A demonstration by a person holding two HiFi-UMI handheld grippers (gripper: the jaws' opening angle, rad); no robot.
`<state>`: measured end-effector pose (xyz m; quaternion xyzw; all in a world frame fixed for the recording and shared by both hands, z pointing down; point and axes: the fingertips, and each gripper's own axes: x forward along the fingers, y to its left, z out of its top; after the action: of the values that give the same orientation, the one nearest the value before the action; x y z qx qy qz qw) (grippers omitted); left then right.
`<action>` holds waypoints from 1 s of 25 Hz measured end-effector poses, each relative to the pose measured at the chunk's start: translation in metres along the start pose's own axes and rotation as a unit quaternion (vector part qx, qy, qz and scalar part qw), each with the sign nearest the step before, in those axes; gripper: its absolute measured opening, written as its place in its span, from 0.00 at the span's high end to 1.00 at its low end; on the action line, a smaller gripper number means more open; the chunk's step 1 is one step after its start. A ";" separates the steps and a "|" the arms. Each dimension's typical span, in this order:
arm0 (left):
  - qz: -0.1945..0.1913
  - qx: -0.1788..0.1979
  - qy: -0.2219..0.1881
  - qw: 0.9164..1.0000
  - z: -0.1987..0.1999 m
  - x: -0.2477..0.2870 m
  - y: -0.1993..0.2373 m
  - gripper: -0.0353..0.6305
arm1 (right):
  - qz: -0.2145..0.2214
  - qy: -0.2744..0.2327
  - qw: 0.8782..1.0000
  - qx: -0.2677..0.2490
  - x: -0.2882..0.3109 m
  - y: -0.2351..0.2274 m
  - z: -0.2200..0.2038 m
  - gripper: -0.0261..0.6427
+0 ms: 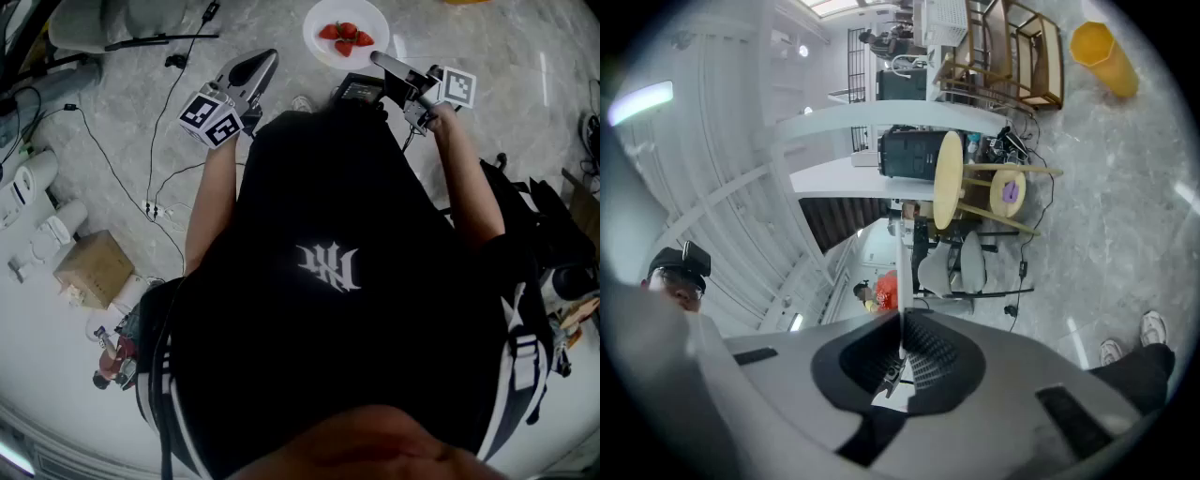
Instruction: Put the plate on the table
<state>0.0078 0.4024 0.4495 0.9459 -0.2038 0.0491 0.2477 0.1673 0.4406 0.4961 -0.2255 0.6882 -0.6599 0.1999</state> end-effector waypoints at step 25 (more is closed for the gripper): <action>0.019 0.003 -0.048 0.999 0.003 -0.034 0.003 0.95 | 0.007 0.035 0.999 -0.023 0.031 0.023 -0.009 0.95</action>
<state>-0.0248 0.4110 0.4412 0.9440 -0.2329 0.0088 0.2334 0.1363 0.4308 0.4746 -0.2021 0.7114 -0.6499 0.1753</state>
